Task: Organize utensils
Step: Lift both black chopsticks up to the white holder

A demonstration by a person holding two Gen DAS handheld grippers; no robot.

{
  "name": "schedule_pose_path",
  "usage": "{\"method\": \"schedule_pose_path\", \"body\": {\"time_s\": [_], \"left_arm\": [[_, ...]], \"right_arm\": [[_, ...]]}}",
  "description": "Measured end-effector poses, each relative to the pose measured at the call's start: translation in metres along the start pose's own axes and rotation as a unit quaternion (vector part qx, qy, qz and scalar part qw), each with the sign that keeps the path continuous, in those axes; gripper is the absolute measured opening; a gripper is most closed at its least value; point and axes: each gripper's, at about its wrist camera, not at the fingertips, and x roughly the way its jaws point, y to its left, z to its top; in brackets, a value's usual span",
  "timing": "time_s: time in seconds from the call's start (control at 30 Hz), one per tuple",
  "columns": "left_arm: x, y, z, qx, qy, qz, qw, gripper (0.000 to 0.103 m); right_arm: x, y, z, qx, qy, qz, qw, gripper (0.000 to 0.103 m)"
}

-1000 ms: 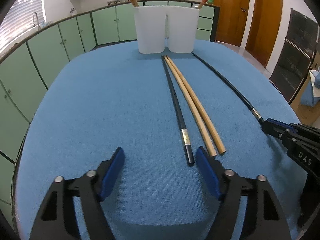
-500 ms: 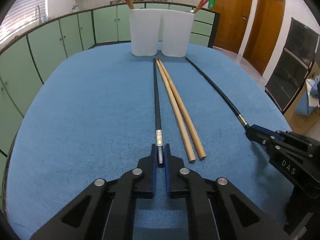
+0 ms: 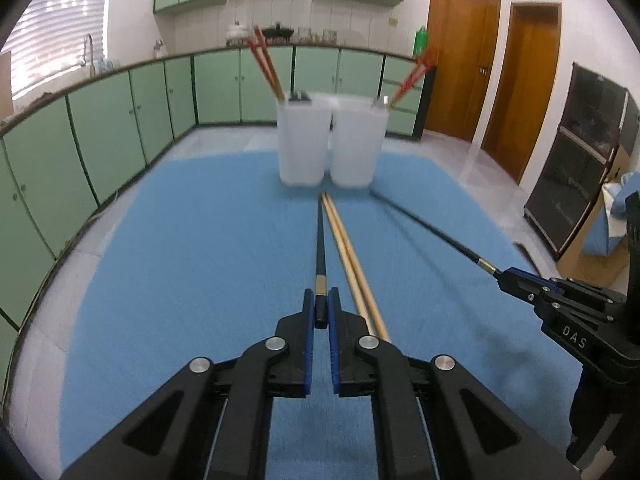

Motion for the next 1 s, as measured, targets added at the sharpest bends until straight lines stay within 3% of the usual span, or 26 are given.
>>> {"method": "schedule_pose_path", "body": {"time_s": [0.57,0.73,1.0], "left_arm": [[-0.048,0.002,0.073,0.005,-0.111,-0.013,0.9937,0.006],[-0.051,0.004,0.099,0.013,-0.131,-0.024,0.9911,0.006],[-0.04,0.002,0.126,0.016,-0.13,-0.044,0.9905,0.006]], "right_arm": [[-0.057,-0.003,0.075,-0.008,-0.09,0.035,0.995,0.006],[-0.06,-0.005,0.107,-0.008,-0.095,0.062,0.994,0.006],[-0.058,-0.003,0.155,-0.034,-0.081,0.083,0.993,0.006]]}}
